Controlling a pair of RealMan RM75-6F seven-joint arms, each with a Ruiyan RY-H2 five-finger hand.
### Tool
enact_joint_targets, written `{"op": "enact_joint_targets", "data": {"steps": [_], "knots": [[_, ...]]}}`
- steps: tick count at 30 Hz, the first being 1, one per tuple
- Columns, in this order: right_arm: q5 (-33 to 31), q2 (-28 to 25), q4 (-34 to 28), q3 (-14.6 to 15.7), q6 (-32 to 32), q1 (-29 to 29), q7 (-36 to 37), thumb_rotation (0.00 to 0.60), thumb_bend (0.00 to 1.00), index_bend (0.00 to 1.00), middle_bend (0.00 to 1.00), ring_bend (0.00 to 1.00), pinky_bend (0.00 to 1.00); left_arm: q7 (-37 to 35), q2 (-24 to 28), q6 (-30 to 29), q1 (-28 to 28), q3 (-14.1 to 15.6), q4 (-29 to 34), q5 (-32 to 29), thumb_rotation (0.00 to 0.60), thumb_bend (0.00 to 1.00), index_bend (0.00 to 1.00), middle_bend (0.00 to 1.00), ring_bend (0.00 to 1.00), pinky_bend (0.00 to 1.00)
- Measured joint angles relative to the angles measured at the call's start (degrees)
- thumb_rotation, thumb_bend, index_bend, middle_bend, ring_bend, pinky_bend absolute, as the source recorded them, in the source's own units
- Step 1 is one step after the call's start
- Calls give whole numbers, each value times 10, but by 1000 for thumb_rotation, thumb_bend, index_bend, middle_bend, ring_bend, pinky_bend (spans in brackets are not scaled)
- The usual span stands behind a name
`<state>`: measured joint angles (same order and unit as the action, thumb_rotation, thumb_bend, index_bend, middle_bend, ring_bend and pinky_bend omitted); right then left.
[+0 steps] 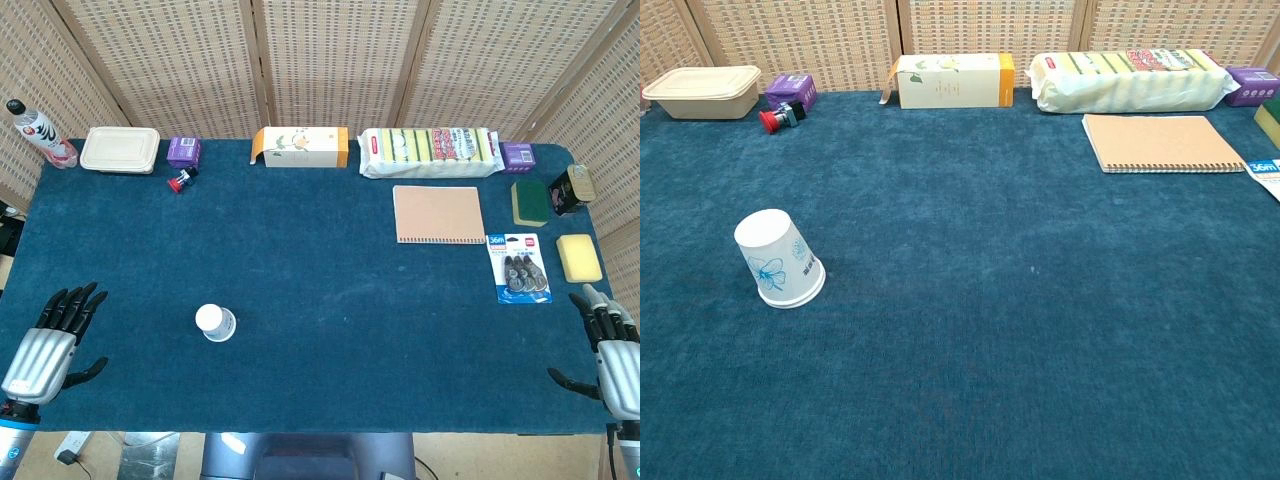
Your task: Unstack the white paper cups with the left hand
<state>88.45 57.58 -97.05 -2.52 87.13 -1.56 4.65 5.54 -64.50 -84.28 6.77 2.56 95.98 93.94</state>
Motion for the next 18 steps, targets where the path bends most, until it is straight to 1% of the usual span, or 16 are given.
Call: {"op": "enact_joint_targets", "data": {"steps": [5,10,14,18], "knots": [[-1,-2,-2,0,1,1,2,600,126,44,0,0,72,2,-1,4,2,1,0,2,600,196,0,0,0,0],[1,-5,-4,0,8,4,9,600,127,44,0,0,72,-3,3,24,19,-2,15,11,600,195,0,0,0,0],[2,-7,-4,-1,10,5,16,600,126,45,0,0,72,1,14,62,44,-8,42,11,600,195,0,0,0,0],[3,-10,-4,-1,10,5,23,600,126,44,0,0,73,35,31,127,82,-22,92,-14,600,191,0,0,0,0]]}}
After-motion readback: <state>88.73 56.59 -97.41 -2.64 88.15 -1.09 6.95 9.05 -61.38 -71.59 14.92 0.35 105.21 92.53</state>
